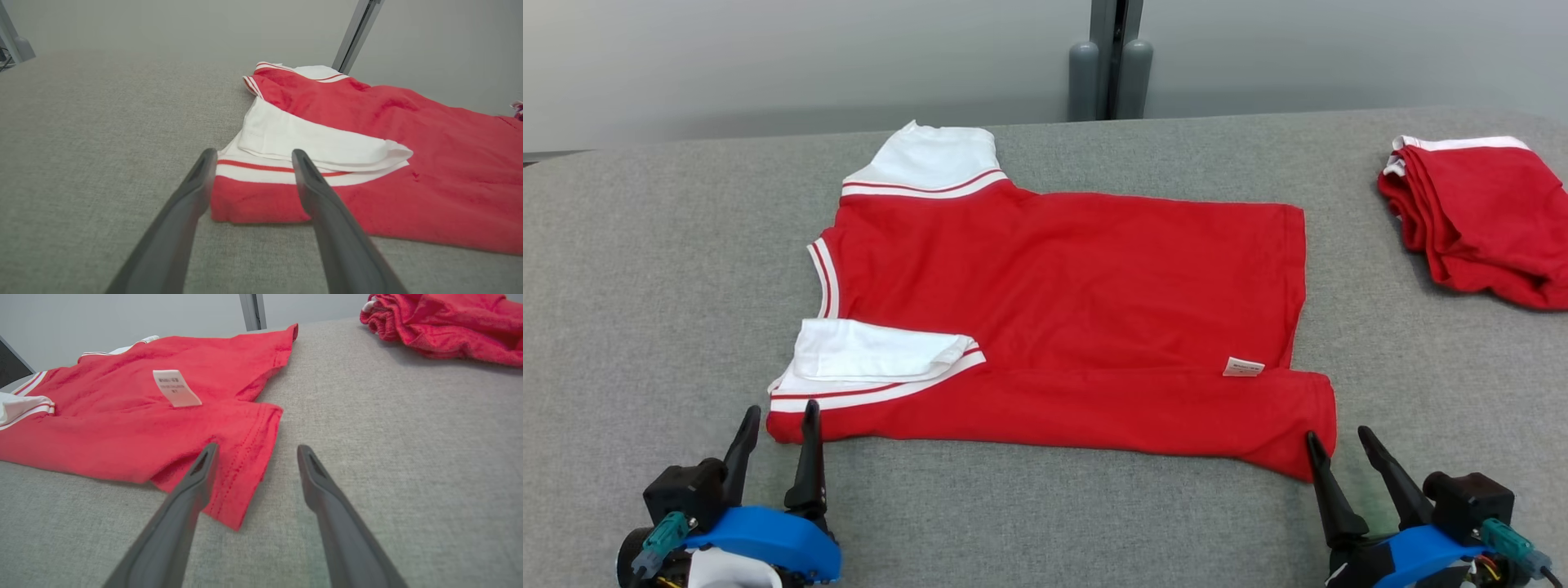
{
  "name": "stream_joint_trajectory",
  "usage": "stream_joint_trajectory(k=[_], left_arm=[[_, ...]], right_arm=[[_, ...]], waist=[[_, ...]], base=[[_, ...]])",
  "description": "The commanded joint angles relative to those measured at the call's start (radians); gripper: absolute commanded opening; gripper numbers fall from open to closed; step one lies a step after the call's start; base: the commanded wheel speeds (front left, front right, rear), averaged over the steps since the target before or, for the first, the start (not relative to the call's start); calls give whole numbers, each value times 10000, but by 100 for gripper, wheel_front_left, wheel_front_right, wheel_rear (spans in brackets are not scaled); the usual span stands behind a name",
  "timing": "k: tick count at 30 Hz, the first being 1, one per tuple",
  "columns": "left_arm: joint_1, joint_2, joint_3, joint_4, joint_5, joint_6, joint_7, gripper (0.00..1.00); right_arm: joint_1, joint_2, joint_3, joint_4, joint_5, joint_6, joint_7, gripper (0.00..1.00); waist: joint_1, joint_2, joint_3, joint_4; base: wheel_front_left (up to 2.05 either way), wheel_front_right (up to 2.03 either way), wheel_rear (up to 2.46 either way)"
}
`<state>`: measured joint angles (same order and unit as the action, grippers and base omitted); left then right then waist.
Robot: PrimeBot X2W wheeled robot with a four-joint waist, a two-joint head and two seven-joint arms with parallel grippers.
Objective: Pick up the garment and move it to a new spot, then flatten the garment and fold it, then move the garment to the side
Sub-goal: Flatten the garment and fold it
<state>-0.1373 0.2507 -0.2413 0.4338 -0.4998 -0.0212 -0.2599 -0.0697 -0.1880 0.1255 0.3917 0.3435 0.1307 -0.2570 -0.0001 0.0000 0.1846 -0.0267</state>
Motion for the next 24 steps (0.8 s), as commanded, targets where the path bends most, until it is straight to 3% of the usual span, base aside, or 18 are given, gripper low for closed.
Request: stream_joint_trajectory(k=[1,15,16,17,18,19,20,21,24], left_arm=[[-46,107,-29,146,43,-29,-18,100],[-1049,4,-394,2178,-15,-479,107,100],[-1093,-26,-431,2312,-39,-510,124,100],[-1140,-38,-477,2444,-41,-546,154,100],[-1185,-54,-499,2561,-65,-584,156,95],[-1207,-83,-501,2658,-108,-609,141,40],[-1241,-128,-516,2723,-92,-642,118,5],[-1278,-152,-529,2788,-94,-660,101,0],[-1322,-182,-483,2849,-154,-715,31,0]], right_arm=[[-141,85,10,110,-113,2,6,100],[-1081,707,400,1648,-243,2,-22,100],[-1108,751,465,1723,-183,2,-27,84],[-1157,779,516,1772,-157,2,-34,46],[-1197,803,577,1793,-118,2,-37,24],[-1209,815,614,1821,-72,2,-48,0],[-1224,811,632,1844,-67,2,-56,0],[-1232,808,645,1857,-38,2,-67,0],[-1174,770,648,1849,27,2,-86,0]], waist=[[1,0,38,-15],[1,0,300,-205],[1,0,300,-207],[1,0,299,-207],[1,0,295,-204],[1,0,277,-200],[1,0,264,-190],[1,0,237,-172],[1,0,67,-87]], base=[[0,0,0],[0,0,0],[0,0,0],[0,0,0],[0,0,0],[0,0,0],[0,0,0],[0,0,0],[0,0,0]])
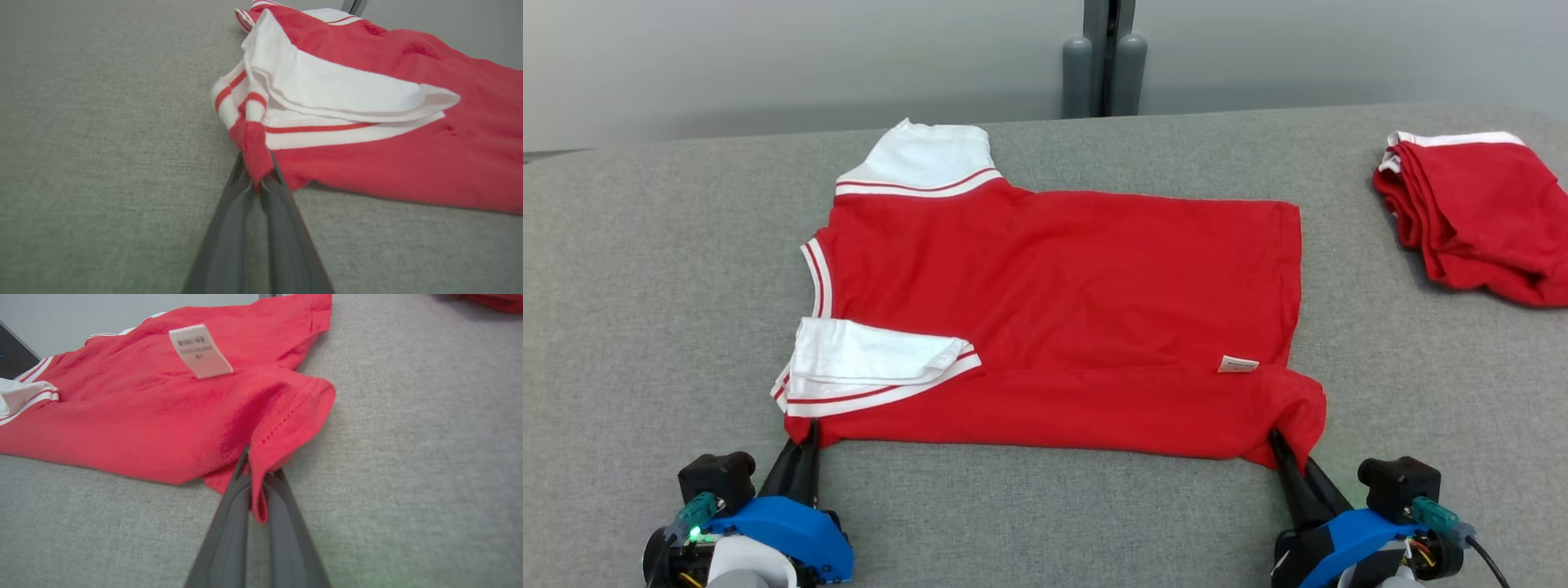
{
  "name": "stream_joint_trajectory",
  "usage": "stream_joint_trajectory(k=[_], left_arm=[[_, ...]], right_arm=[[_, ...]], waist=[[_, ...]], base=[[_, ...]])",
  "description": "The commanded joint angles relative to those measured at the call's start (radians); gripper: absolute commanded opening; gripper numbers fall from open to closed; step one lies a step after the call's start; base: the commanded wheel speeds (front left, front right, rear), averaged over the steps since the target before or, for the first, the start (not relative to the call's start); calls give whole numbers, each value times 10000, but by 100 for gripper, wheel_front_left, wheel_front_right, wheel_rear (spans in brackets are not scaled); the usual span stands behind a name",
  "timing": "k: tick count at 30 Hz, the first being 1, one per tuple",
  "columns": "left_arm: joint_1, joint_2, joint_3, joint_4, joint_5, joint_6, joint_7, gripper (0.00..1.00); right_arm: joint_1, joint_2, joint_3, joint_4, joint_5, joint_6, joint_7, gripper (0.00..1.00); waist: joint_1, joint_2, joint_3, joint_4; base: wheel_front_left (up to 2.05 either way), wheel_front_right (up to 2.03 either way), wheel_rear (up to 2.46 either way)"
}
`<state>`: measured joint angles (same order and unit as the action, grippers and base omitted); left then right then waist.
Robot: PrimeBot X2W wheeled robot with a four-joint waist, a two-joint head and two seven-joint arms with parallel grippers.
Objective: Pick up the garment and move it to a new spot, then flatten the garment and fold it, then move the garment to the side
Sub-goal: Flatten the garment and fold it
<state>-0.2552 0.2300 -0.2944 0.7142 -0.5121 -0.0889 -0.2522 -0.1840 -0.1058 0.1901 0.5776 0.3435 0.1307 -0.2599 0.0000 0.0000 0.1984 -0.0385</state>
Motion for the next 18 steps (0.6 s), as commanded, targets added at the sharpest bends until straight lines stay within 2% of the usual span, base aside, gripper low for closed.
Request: stream_joint_trajectory(k=[1,13,18], left_arm=[[-96,1,67,35,-49,-53,-70,0],[1567,-270,428,-948,-96,111,-134,0],[2932,-390,496,-1975,-1,304,-138,0]], right_arm=[[12,-78,-2,-25,70,2,-60,0],[1482,-503,-154,-806,275,0,-62,0],[2706,-678,-330,-1544,299,0,100,0]], waist=[[0,0,-151,61],[0,0,-1370,613],[0,0,-1761,945]], base=[[0,0,0],[0,0,0],[0,0,0]])
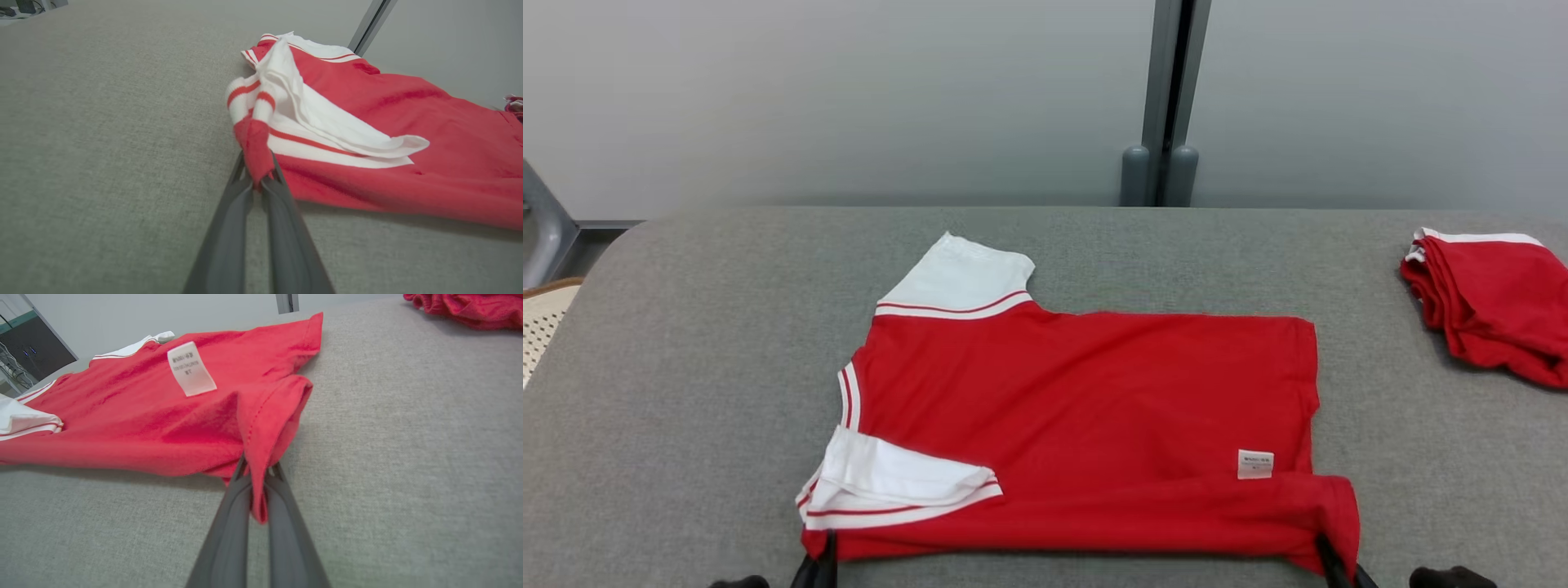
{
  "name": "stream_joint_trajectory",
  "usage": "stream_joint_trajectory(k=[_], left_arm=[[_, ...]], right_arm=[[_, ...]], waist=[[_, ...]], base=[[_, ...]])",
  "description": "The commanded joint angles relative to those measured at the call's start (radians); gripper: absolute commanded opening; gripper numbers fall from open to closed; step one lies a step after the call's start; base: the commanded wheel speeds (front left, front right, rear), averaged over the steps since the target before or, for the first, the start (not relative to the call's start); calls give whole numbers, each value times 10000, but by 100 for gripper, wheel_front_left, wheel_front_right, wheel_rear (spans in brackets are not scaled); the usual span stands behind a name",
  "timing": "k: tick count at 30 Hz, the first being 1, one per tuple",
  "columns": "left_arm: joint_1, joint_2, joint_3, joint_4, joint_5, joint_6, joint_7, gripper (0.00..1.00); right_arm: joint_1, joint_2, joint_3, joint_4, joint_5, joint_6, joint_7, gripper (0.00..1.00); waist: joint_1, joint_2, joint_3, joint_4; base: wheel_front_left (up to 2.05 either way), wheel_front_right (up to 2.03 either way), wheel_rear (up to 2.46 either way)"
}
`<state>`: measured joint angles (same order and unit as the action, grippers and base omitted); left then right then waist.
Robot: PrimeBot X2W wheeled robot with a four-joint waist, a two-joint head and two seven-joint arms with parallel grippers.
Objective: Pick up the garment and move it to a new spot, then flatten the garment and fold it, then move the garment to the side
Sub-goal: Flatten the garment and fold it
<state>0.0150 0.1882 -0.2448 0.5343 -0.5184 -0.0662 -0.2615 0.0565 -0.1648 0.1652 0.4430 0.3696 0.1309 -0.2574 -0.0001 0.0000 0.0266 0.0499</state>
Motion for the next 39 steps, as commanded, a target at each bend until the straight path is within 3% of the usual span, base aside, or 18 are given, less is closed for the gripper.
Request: stream_joint_trajectory(k=[1,7,8,9,10,25,39], left_arm=[[230,28,-1,-177,62,77,-46,0],[1030,64,-77,-923,80,315,38,0],[1058,64,-102,-968,91,343,91,3],[1054,66,-129,-1048,154,387,86,86],[1009,54,-109,-1125,184,441,74,100],[185,-51,1014,-3567,1577,849,-44,100],[-405,-354,1584,-3486,2622,830,-47,100]], right_arm=[[300,-88,-80,-198,38,-1,75,0],[1291,-17,-345,-1335,-105,-1,721,0],[1347,-8,-353,-1432,-138,-1,840,40],[1360,8,-367,-1527,-137,-1,916,100],[1333,12,-460,-1597,-171,-1,916,100],[205,445,-1654,-2873,-1245,0,143,100],[-131,1062,-1427,-3507,-2004,0,85,100]], waist=[[1,0,-43,61],[1,0,-197,152],[1,0,-203,131],[1,0,-196,105],[1,0,-197,85],[1,0,-185,-212],[1,0,-251,-373]], base=[[0,0,0],[0,0,0],[0,0,0],[0,0,0],[0,0,0],[0,0,0],[0,0,0]])
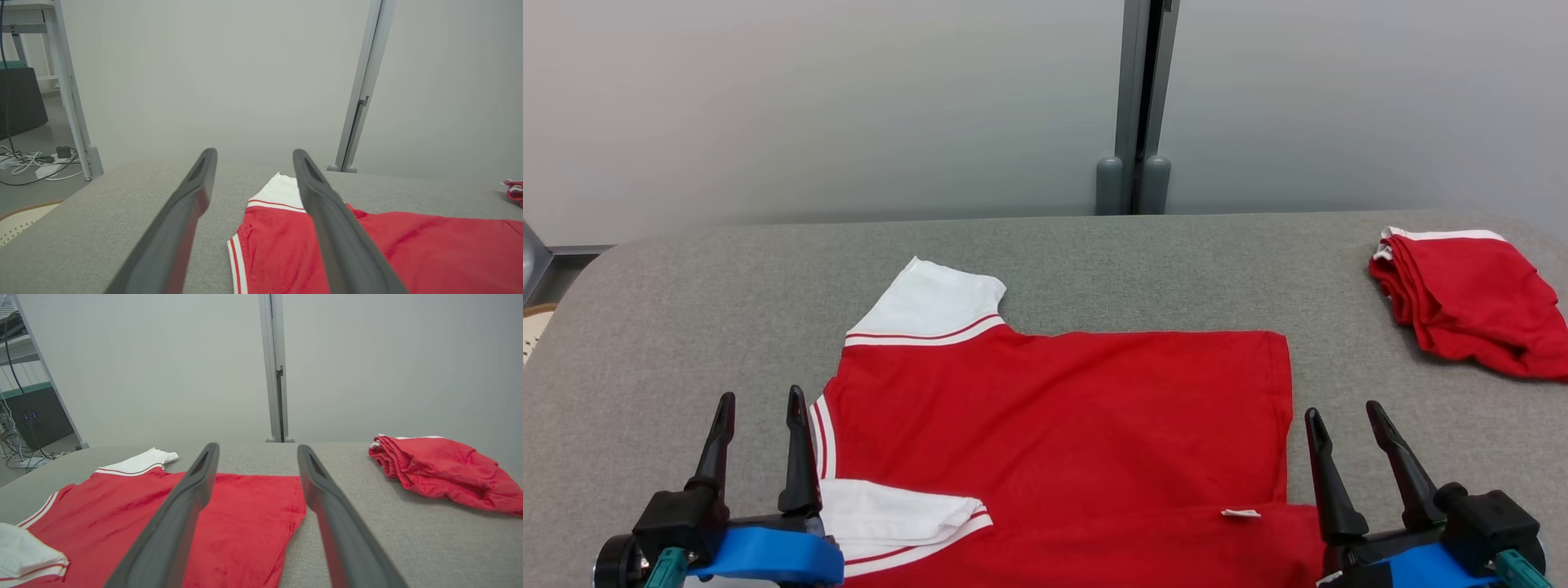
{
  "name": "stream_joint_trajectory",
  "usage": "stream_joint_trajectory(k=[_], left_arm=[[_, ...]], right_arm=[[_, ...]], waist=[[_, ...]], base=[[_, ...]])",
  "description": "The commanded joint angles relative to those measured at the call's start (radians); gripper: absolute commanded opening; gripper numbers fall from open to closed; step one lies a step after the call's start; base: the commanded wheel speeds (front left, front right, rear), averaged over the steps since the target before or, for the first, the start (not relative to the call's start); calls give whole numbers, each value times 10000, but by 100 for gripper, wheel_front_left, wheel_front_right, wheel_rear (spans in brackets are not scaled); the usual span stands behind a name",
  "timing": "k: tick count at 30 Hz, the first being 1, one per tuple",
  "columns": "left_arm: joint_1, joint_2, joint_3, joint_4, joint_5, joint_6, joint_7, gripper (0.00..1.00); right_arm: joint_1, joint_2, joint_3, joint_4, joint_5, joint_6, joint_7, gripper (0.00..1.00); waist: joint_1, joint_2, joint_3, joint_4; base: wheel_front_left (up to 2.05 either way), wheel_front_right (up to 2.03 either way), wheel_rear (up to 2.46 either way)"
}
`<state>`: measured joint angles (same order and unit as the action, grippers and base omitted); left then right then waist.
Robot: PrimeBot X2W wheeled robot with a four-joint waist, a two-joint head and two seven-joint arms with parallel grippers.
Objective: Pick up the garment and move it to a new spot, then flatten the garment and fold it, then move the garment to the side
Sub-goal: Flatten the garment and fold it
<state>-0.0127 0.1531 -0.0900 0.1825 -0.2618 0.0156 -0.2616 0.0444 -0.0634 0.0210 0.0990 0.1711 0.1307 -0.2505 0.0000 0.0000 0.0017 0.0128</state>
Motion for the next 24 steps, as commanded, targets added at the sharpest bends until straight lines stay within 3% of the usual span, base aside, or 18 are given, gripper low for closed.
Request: stream_joint_trajectory(k=[1,18,24], left_arm=[[-109,-19,49,82,87,-1,-45,100],[-141,31,24,748,249,-56,-46,100],[-1179,236,-12,936,90,-368,115,100]], right_arm=[[26,67,47,-81,-45,2,36,100],[325,131,-59,-118,140,2,473,100],[-425,123,-536,83,99,2,634,100]], waist=[[0,0,-8,-7],[0,0,-29,108],[0,0,290,93]], base=[[0,0,0],[0,0,0],[0,0,0]])
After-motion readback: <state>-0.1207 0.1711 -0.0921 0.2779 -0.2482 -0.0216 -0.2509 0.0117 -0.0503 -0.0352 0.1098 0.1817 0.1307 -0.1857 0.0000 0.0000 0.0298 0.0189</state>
